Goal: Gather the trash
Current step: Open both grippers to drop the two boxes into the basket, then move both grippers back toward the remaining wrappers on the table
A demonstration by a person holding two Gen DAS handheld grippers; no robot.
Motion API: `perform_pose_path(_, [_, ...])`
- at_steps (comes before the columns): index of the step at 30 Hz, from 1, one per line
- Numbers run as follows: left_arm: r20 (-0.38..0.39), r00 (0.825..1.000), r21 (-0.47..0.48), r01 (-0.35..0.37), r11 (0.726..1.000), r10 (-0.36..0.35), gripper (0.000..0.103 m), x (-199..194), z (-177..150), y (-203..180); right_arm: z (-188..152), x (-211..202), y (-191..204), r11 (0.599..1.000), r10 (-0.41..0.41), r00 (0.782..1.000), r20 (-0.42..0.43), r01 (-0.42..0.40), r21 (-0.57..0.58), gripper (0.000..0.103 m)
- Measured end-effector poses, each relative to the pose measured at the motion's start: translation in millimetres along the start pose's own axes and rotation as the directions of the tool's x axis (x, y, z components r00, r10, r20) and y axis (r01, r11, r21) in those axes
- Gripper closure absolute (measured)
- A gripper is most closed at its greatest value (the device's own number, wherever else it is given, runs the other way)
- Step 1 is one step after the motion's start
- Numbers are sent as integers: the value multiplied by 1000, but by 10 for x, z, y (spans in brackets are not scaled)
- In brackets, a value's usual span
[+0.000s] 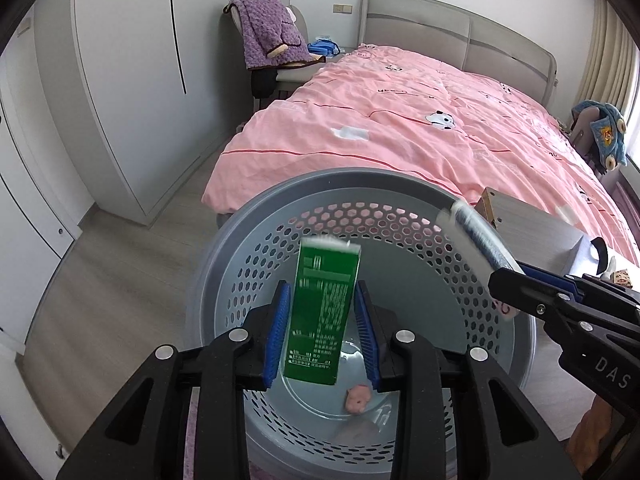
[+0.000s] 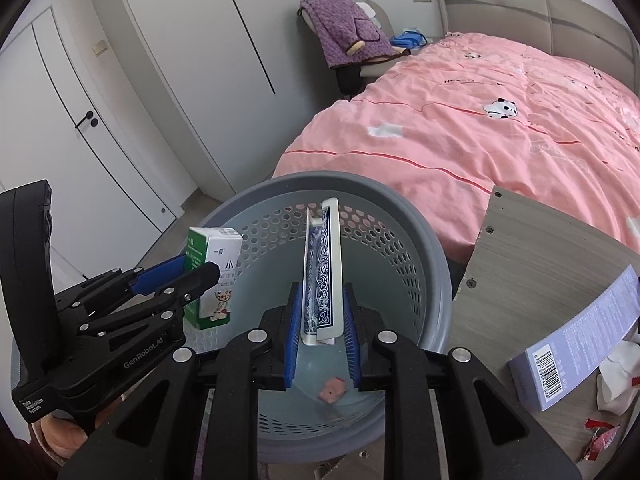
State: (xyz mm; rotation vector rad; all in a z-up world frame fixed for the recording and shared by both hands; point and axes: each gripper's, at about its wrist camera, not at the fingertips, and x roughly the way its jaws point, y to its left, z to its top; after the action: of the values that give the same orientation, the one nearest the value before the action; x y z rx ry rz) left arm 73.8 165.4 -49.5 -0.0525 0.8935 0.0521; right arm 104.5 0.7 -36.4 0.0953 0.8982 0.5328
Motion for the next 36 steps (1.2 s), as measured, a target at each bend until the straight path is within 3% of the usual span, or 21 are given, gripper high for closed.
perform_pose_path(2, [1, 1000, -4, -7, 1000, 7, 57, -9, -7, 12, 7, -4, -25, 1000, -3, 1000, 6, 3, 4, 78])
perform_pose_path(5, [13, 1000, -6, -28, 1000, 28, 51, -38, -6, 36, -10, -68, -29, 1000, -14, 999, 29, 14, 4, 62])
perform_pose_path(8, [23, 998, -6, -51, 999, 51, 43, -69, -12, 49, -18, -101, -25, 1000, -19, 999, 36, 19, -2, 62])
perform_pose_path(17, [45, 996, -10, -74, 997, 75, 32, -157, -21, 67, -43, -182, -5, 1000, -26, 998, 57, 26, -4, 51])
perform_pose_path(36, [59, 995, -38, -72, 997, 75, 30, -309, -69, 80, -125, -347, 0, 999, -44, 996, 77, 42, 19, 38])
